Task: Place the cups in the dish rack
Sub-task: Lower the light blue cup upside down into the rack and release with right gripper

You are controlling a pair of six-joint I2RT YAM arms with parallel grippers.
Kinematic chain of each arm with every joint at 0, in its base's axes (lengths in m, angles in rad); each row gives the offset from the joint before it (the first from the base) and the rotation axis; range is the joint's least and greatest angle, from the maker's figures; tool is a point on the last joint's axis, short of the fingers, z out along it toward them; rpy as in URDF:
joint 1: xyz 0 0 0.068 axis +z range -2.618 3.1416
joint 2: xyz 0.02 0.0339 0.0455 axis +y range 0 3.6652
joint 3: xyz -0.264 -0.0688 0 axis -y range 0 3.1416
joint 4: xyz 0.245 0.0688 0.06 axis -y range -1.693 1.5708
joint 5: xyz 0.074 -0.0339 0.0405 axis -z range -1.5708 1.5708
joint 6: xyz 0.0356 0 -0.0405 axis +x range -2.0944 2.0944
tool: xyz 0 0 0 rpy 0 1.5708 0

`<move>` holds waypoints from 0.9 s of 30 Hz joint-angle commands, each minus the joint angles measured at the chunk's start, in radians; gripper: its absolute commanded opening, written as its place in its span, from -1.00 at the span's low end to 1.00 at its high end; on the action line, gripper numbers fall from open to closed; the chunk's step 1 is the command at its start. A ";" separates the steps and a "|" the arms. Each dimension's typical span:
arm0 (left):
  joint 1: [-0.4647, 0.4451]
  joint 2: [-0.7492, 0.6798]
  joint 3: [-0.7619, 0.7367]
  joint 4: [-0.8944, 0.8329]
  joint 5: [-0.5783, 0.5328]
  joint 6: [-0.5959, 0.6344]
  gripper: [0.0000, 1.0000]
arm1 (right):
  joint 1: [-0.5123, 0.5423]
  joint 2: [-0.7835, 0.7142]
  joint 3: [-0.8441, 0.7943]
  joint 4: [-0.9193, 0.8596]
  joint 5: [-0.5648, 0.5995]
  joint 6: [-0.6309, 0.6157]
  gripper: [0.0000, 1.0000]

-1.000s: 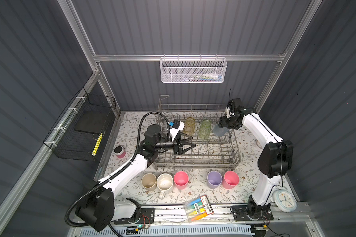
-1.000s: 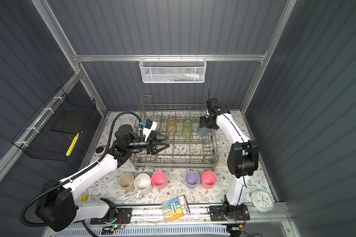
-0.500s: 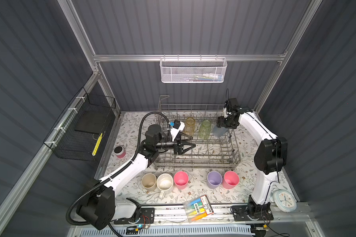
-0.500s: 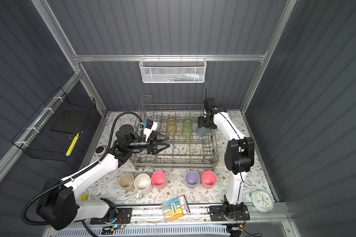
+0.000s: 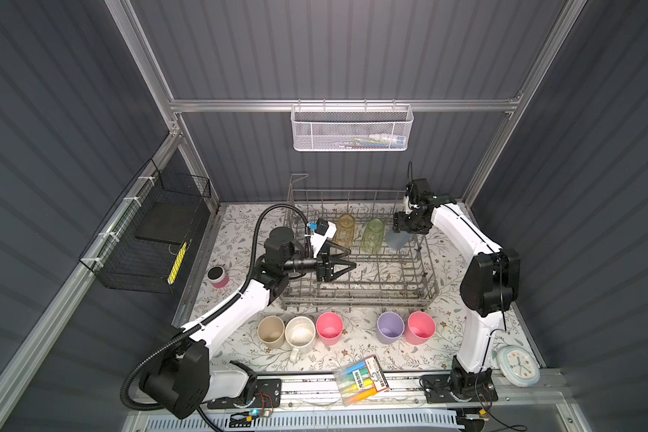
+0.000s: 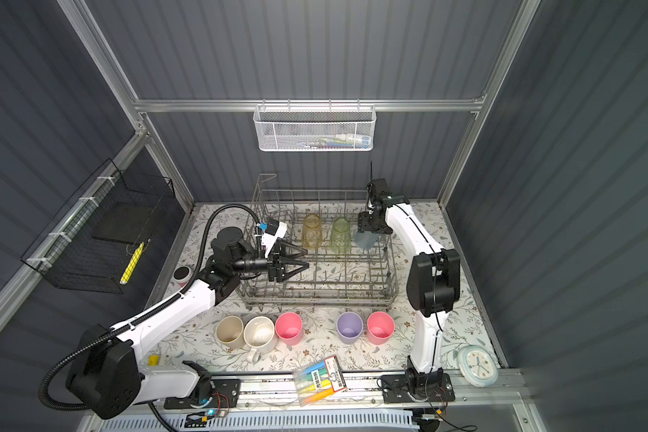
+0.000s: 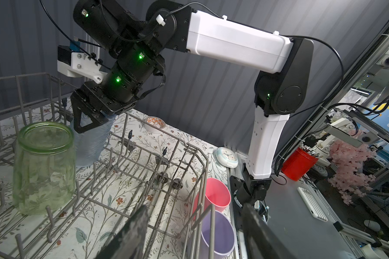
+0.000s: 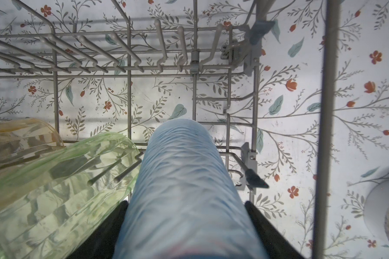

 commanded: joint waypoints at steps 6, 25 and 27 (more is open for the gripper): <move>0.004 0.004 -0.022 0.027 0.024 0.016 0.32 | 0.009 -0.010 0.025 -0.010 0.005 0.005 0.84; 0.005 -0.009 -0.018 0.027 0.019 0.003 0.33 | 0.009 -0.234 -0.031 0.015 0.024 -0.002 0.98; 0.005 -0.009 -0.010 0.007 0.014 0.010 0.33 | 0.009 -0.290 -0.070 0.044 0.018 -0.004 0.98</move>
